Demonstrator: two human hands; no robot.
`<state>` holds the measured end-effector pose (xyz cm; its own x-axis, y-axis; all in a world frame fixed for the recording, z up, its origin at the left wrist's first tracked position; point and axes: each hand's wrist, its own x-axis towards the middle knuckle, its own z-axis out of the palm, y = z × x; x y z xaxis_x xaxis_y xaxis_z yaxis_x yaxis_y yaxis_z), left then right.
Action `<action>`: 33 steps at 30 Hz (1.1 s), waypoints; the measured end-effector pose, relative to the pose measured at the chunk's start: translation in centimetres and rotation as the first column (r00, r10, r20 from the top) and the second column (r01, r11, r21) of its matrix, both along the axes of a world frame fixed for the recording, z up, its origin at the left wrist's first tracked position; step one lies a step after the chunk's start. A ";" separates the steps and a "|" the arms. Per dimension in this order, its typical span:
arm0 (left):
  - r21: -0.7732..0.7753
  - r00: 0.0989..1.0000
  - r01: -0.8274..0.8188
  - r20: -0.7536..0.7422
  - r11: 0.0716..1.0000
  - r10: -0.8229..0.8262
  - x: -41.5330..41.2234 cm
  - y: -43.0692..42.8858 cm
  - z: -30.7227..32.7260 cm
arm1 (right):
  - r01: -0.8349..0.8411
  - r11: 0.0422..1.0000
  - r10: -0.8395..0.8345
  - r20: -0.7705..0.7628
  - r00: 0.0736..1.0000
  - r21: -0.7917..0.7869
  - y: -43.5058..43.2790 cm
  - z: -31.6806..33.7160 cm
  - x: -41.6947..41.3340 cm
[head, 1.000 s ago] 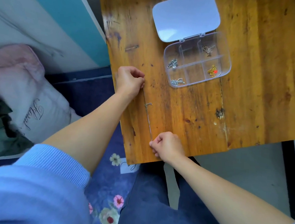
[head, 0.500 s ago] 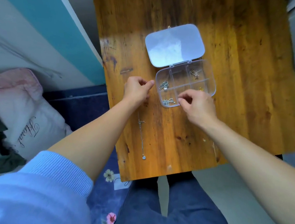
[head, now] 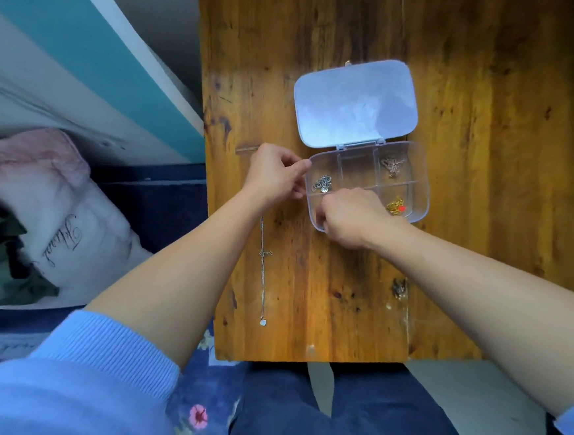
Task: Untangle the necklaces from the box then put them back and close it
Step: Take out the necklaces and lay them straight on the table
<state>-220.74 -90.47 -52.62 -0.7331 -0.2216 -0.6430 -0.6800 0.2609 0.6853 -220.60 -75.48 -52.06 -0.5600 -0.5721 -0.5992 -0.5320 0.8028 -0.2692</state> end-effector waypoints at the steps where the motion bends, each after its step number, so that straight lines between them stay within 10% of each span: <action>1: -0.003 1.000 -0.012 -0.002 1.000 0.012 0.0 0.2 0.0 | -0.025 1.000 0.025 0.011 1.000 -0.001 0.2 0.0 -0.2; 17: -0.033 0.998 -0.063 -0.019 0.997 0.063 0.0 1.1 0.3 | -0.128 0.988 0.128 0.001 0.992 0.083 1.6 0.1 -2.3; 24: -0.066 0.998 -0.056 -0.032 0.996 0.054 0.0 1.2 0.3 | 0.198 0.975 -0.183 0.138 0.973 -0.106 3.1 0.3 -2.1; 33: -0.226 0.994 -0.028 -0.106 0.974 0.004 0.5 1.7 0.7 | 0.669 0.651 -0.617 0.264 0.742 -0.359 6.5 0.6 1.1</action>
